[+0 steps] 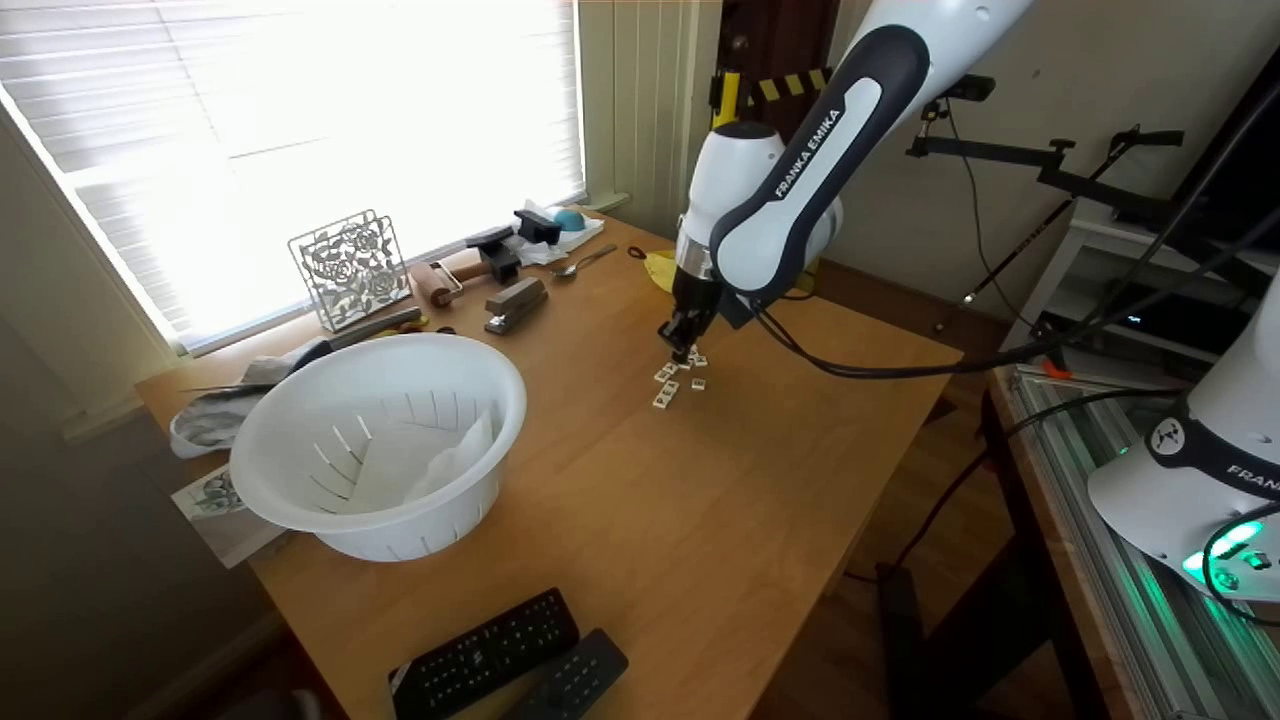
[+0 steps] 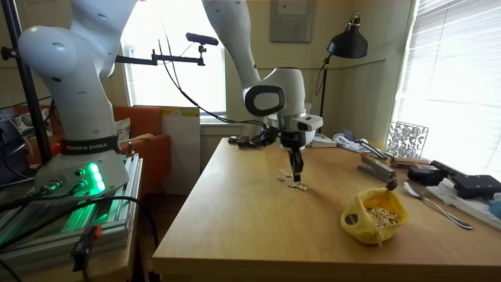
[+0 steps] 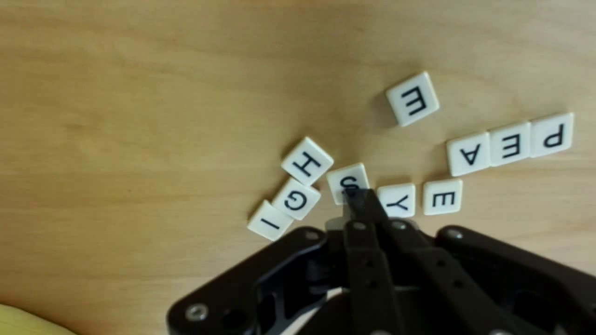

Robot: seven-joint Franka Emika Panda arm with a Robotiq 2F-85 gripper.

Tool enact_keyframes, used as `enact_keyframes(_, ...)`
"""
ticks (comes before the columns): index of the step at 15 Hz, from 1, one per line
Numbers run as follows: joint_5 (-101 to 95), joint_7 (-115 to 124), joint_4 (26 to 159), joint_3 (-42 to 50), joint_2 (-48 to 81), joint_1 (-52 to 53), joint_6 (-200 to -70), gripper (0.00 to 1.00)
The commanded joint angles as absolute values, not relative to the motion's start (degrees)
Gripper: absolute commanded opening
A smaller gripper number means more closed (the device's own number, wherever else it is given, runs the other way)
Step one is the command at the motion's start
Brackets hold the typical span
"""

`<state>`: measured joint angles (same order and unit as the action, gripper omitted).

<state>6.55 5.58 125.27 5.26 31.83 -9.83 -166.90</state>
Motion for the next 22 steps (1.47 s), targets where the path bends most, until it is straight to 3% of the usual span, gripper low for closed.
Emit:
enact_keyframes(1, 7.4, 4.7, 129.0, 4.6, 29.9, -10.4, -167.6, 0.00)
enact_keyframes(22, 8.1, 5.4, 126.8, 2.1, 33.0, -10.1, -172.9, 0.00)
